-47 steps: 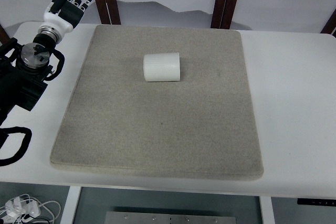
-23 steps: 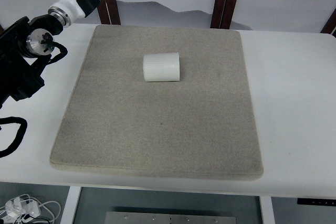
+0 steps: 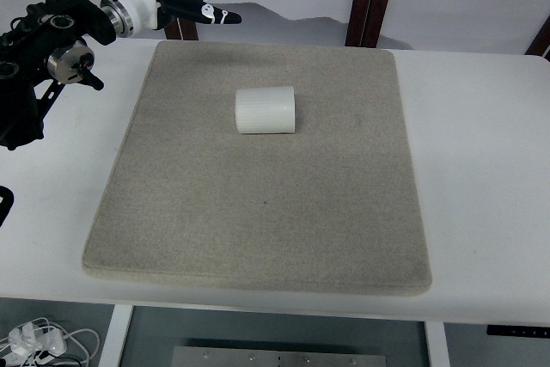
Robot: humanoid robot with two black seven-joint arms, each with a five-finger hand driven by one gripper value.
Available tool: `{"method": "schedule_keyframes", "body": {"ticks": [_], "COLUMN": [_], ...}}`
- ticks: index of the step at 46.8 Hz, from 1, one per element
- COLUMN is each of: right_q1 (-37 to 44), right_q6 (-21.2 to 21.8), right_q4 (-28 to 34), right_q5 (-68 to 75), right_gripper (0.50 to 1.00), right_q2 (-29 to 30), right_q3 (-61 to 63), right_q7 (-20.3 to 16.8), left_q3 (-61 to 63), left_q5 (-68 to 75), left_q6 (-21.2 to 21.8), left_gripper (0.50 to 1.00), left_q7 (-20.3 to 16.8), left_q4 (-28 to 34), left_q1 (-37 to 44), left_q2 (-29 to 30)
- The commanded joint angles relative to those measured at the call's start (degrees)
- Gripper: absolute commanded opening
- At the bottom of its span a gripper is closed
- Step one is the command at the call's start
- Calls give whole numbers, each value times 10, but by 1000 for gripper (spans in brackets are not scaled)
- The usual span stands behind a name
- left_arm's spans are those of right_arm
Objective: Flip white cup upright
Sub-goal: 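Swing the left hand over the mat toward the white mug, then lower the left hand and wrap its fingers around the mug's body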
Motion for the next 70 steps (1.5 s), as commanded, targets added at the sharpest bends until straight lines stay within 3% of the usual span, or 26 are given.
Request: {"method": "schedule_keyframes", "body": {"ticks": [1, 14, 25, 39, 70], "right_q1": [0, 0, 0, 0, 0], "right_q6": [0, 0, 0, 0, 0], "right_q4": [-1, 0, 0, 0, 0], "right_q5": [0, 0, 0, 0, 0], "right_gripper": [952, 952, 952, 952, 952], "right_q2": [0, 0, 0, 0, 0], "right_q3": [0, 0, 1, 1, 0], "right_q7": [0, -1, 0, 0, 0], "left_q3": [35, 118, 137, 226, 230], "left_q5": [28, 178, 196, 201, 243], "left_q6": [2, 24, 19, 18, 20], "left_gripper": [999, 996, 996, 992, 988], "left_q7": [0, 15, 90, 102, 107], "left_q4": [-25, -106, -151, -151, -99], "left_q1": [-12, -36, -39, -73, -68], "left_q2": [13, 28, 28, 24, -20]}}
